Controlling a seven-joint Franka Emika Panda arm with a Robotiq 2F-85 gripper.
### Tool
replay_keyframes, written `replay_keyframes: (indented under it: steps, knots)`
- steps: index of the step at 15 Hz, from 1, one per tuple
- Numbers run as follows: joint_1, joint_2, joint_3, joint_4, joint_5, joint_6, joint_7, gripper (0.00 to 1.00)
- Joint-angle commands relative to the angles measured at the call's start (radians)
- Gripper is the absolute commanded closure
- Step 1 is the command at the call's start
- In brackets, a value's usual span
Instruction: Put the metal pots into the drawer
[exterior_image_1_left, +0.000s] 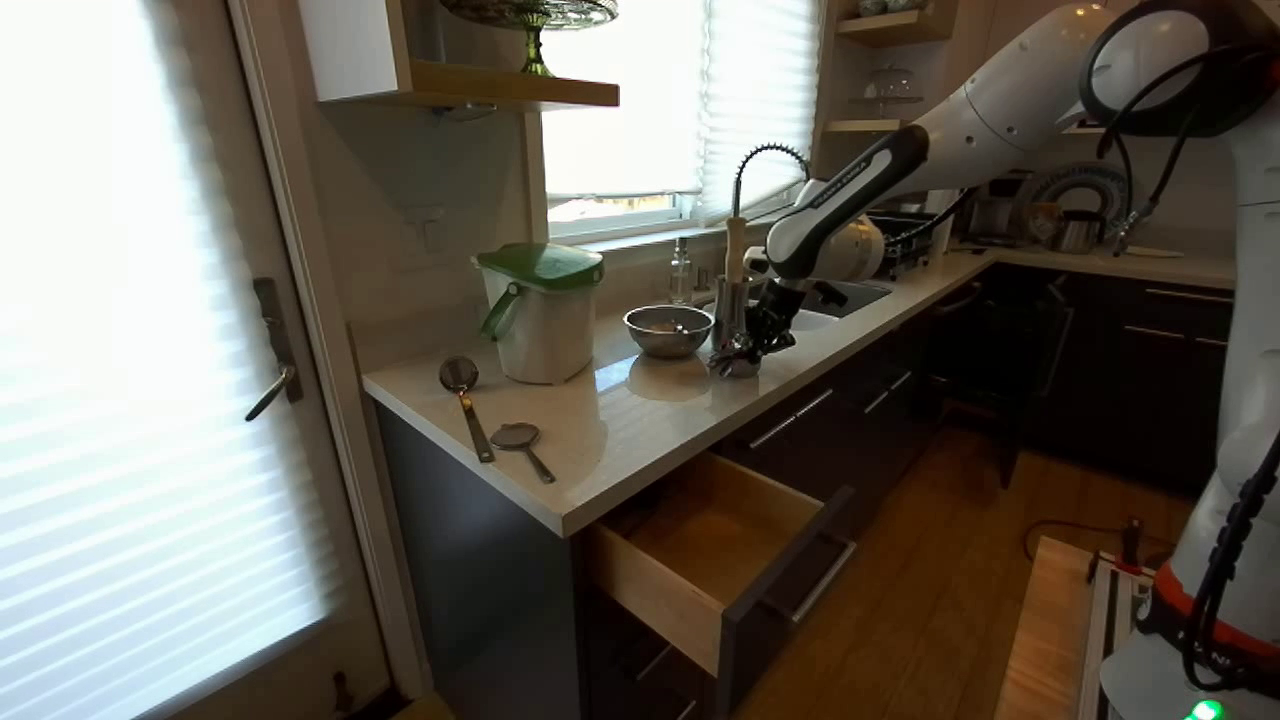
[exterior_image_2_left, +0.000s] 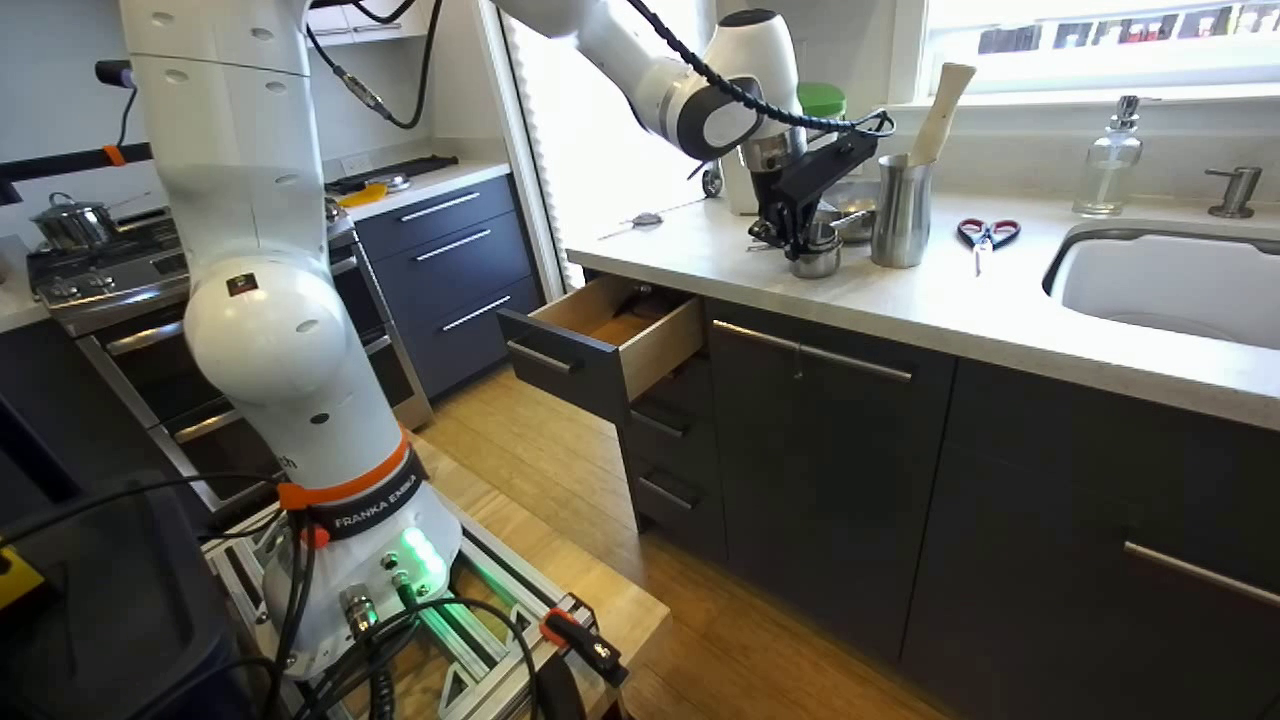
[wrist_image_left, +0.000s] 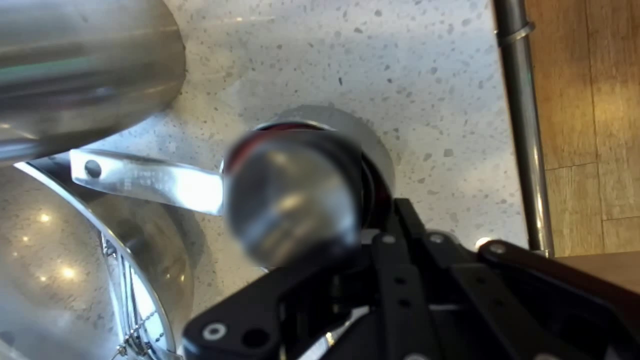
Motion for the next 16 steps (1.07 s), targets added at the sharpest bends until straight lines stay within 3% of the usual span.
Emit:
replay_keyframes:
  steps: [1,9,13,16]
  knots:
    - [0.001,0.019,-0.003,-0.005,-0.038,0.006,0.030,0.99]
    - [-0.034,-0.048,0.035,-0.049,0.055,0.018,-0.056,0.99]
    - [-0.047,-0.097,0.057,-0.087,0.162,0.035,-0.154,0.99]
    - [-0.028,-0.154,0.038,-0.129,0.173,0.017,-0.194,0.99]
